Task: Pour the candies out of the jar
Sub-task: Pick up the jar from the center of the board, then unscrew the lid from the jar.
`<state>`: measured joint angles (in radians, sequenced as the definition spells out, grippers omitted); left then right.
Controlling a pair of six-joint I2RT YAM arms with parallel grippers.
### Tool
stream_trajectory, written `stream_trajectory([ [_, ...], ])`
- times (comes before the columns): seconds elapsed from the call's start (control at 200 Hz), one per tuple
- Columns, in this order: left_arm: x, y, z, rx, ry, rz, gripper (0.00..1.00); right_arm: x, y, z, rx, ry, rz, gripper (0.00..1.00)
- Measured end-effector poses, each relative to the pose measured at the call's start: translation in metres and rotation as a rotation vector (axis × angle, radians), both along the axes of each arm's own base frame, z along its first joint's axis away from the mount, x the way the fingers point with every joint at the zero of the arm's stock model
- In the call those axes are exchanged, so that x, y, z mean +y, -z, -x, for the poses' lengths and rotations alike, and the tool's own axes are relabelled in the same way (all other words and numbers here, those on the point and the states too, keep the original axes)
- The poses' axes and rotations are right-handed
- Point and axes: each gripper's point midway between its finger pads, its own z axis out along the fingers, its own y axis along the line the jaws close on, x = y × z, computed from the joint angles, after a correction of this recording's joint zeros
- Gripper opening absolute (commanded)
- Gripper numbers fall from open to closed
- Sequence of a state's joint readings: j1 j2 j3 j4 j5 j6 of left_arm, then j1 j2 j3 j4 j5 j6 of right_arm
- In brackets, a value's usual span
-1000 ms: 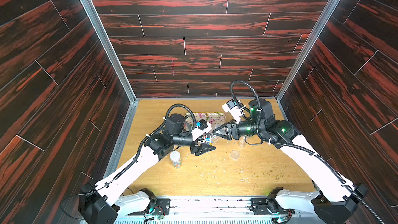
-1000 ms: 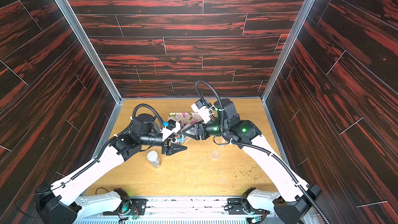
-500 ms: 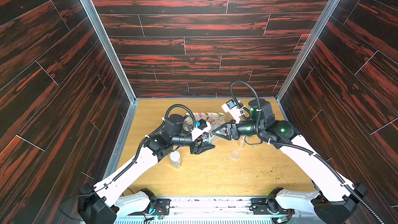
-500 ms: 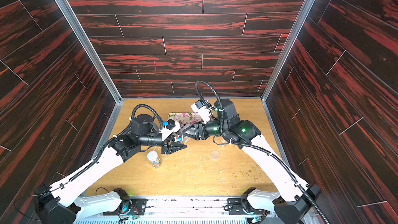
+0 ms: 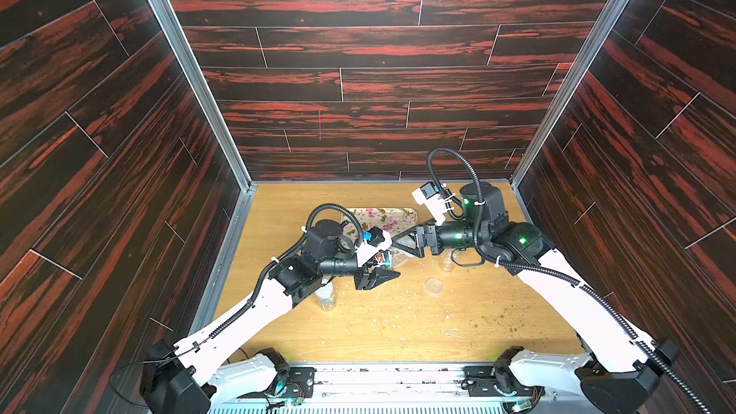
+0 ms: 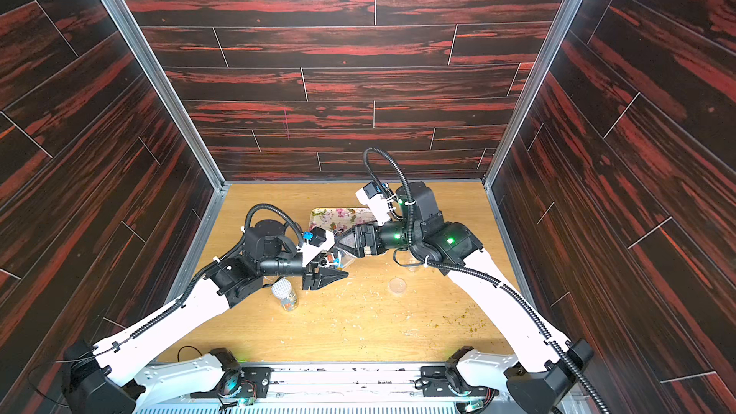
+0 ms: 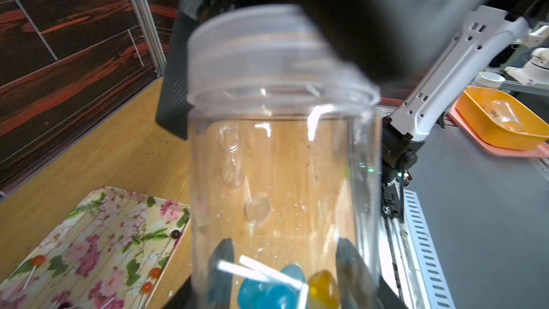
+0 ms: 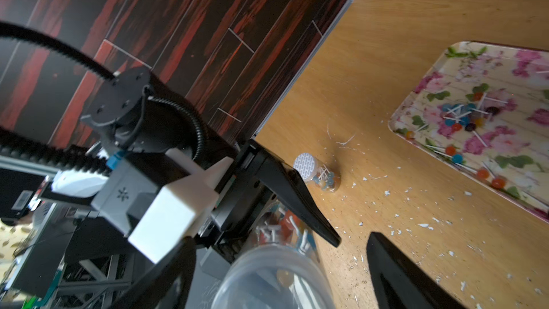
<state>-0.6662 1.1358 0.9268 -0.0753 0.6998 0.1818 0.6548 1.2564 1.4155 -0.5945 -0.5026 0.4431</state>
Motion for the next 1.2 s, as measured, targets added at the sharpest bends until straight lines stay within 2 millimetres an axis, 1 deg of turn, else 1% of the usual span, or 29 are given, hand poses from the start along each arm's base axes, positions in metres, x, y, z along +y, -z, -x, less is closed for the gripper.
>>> stream_trajectory([
  [0.08, 0.001, 0.001, -0.004, -0.013, -0.027, 0.003, 0.42, -0.002, 0.001, -0.005, 0.016, 0.042, 0.006, 0.92],
  [0.145, 0.000, 0.001, -0.007, -0.024, -0.045, 0.007, 0.42, -0.005, 0.003, -0.008, 0.025, 0.080, 0.001, 0.89],
  [0.215, 0.000, 0.001, -0.010, -0.029, -0.061, 0.009, 0.42, -0.010, 0.005, -0.007, 0.042, 0.122, -0.006, 0.86],
  [0.291, 0.000, 0.000, -0.012, -0.038, -0.073, 0.012, 0.42, -0.016, 0.005, -0.006, 0.055, 0.176, -0.009, 0.86],
  [0.426, 0.000, -0.003, -0.015, -0.056, -0.088, 0.018, 0.42, -0.017, -0.001, -0.005, 0.053, 0.238, -0.023, 0.86],
  [0.536, 0.000, -0.004, -0.017, -0.064, -0.101, 0.019, 0.42, -0.017, 0.000, -0.007, 0.052, 0.274, -0.018, 0.84],
  [0.711, 0.001, 0.001, -0.019, -0.063, -0.112, 0.010, 0.42, -0.015, 0.001, -0.008, 0.049, 0.289, -0.012, 0.70],
  [1.067, 0.001, 0.004, -0.019, -0.049, -0.117, 0.005, 0.41, -0.010, -0.001, -0.008, 0.014, 0.263, -0.023, 0.57],
  [1.202, 0.001, 0.004, -0.019, -0.045, -0.118, 0.005, 0.42, -0.009, -0.001, -0.007, -0.010, 0.243, -0.021, 0.55],
])
